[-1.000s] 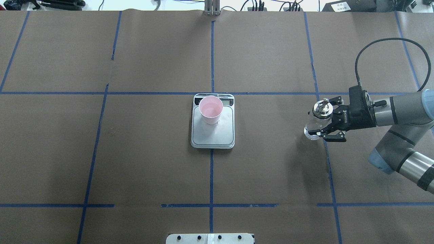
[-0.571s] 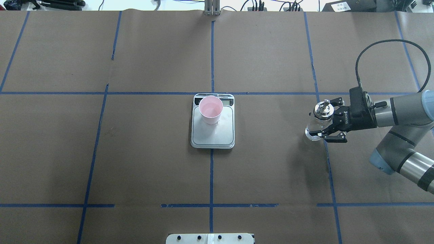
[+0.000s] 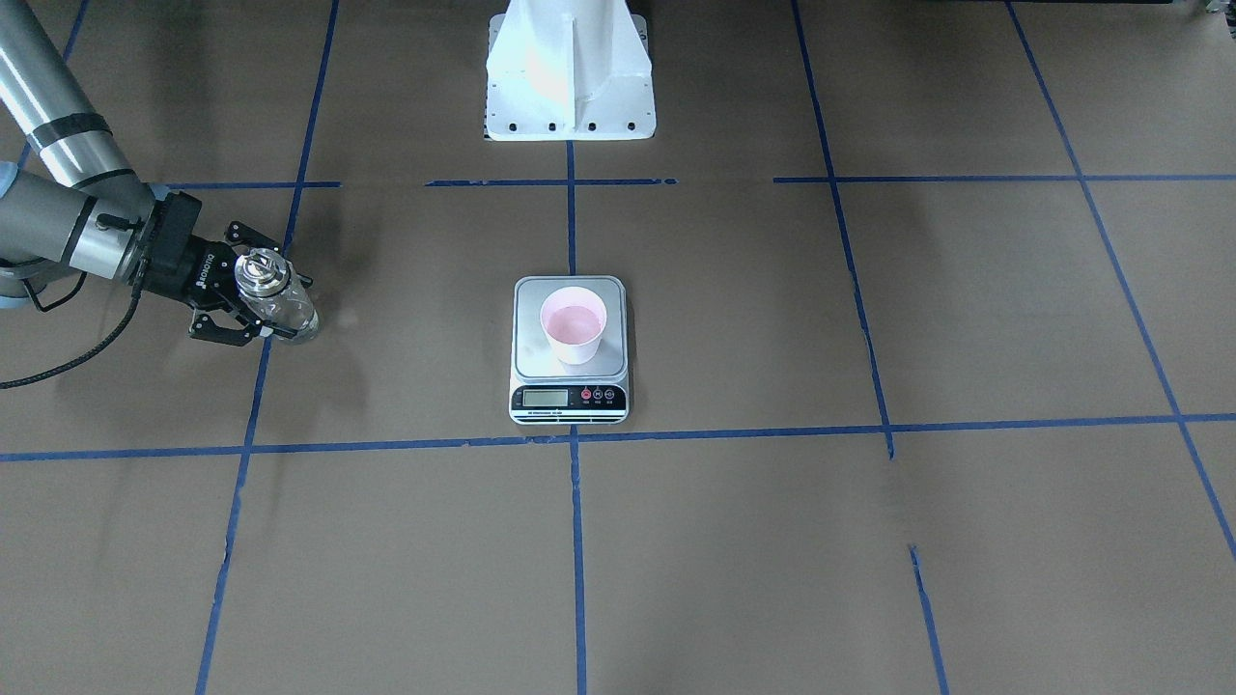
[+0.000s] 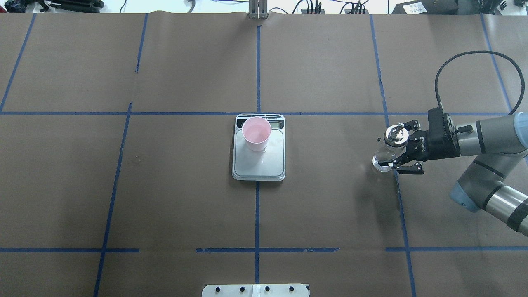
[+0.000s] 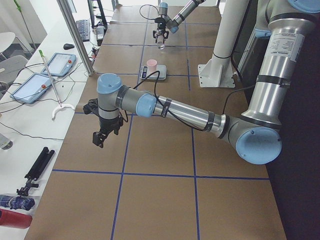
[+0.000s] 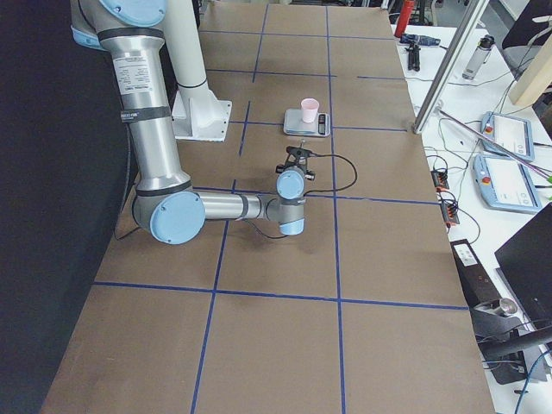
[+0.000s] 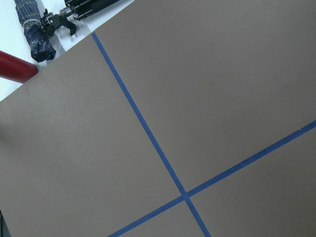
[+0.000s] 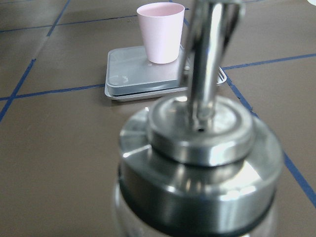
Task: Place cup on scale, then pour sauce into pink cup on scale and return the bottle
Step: 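Lower the glass bottle onto the table with the right gripper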
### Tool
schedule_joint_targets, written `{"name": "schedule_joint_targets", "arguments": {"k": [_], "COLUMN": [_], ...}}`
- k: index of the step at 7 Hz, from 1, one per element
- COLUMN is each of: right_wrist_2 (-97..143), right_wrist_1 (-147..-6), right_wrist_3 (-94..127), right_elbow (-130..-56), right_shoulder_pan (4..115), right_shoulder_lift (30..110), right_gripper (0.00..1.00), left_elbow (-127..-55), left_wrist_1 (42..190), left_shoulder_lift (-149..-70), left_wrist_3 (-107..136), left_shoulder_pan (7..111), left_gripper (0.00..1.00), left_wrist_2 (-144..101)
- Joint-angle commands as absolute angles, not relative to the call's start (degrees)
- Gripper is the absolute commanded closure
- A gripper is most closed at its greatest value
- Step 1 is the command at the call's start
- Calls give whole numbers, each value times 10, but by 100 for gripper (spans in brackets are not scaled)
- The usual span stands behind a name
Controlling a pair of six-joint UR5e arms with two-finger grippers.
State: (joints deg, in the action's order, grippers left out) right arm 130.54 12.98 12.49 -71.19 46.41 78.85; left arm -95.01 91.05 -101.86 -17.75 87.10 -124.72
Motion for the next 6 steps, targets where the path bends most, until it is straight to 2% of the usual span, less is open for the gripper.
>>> {"name": "schedule_joint_targets", "arguments": {"k": [1, 2, 3, 4, 6], "right_wrist_2": [1306, 1306, 1306, 1306, 1306], "right_wrist_1": [131, 131, 132, 133, 133], "right_wrist_3": [127, 135, 141, 153, 156], "right_elbow": [-711, -712, -712, -712, -713], "right_shoulder_pan": [464, 464, 464, 464, 465], "right_shoulder_lift": [788, 788, 788, 788, 788], "right_gripper": [43, 35, 20, 0, 0], "left_elbow": [-954, -956, -956, -958, -960], "left_wrist_1": [911, 911, 911, 911, 911], "left_shoulder_lift": [-1012, -1011, -1008, -1008, -1008], "left_wrist_3": [-178, -178, -178, -178, -178], "left_shoulder_pan": [871, 871, 871, 871, 871], "left_gripper": [0, 0, 0, 0, 0], "left_wrist_2": [-1248, -1248, -1248, -1248, -1248]}}
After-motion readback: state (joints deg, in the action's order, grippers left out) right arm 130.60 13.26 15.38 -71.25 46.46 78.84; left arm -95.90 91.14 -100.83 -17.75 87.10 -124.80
